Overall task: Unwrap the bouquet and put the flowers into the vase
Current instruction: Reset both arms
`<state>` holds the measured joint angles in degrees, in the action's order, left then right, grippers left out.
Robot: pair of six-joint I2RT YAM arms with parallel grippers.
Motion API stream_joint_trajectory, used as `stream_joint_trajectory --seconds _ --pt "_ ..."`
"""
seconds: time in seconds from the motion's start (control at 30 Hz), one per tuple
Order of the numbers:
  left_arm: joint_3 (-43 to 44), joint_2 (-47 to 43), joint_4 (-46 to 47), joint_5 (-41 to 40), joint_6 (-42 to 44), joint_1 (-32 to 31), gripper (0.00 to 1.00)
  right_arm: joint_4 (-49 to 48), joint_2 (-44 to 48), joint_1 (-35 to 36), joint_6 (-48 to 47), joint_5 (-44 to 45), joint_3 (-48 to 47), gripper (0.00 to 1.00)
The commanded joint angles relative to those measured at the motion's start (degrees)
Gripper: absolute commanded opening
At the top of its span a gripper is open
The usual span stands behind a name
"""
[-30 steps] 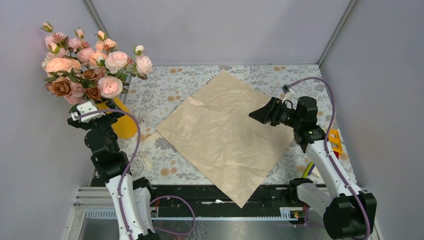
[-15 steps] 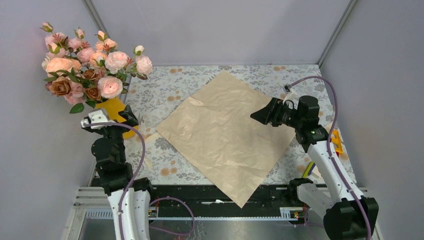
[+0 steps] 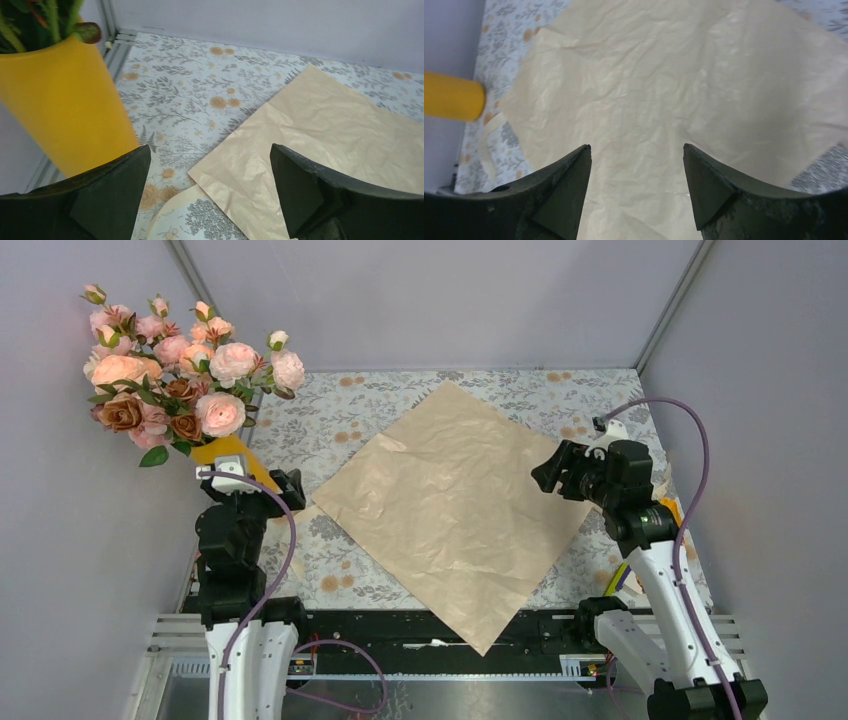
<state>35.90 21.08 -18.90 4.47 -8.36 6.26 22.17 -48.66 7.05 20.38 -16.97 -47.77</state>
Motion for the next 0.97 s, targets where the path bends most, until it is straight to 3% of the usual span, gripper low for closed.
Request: stream_joint_trajectory --seconds 0.0,0.37,0.93 --pt "0.9 -0.8 0.4 4.4 -0.9 -1.6 0.99 2.7 4.8 -0.3 -1.9 14.5 0.5 0.75" --pt "1.7 0.7 -0.1 1.1 -5.8 -3.0 0.99 -3.5 17.8 -0.3 -5.1 23.1 9.5 0.76" --pt "2.5 0.5 -0.5 -1.9 -6.7 -3.4 0.99 -4.8 17.8 -0.3 -5.0 21.9 10.7 0.76"
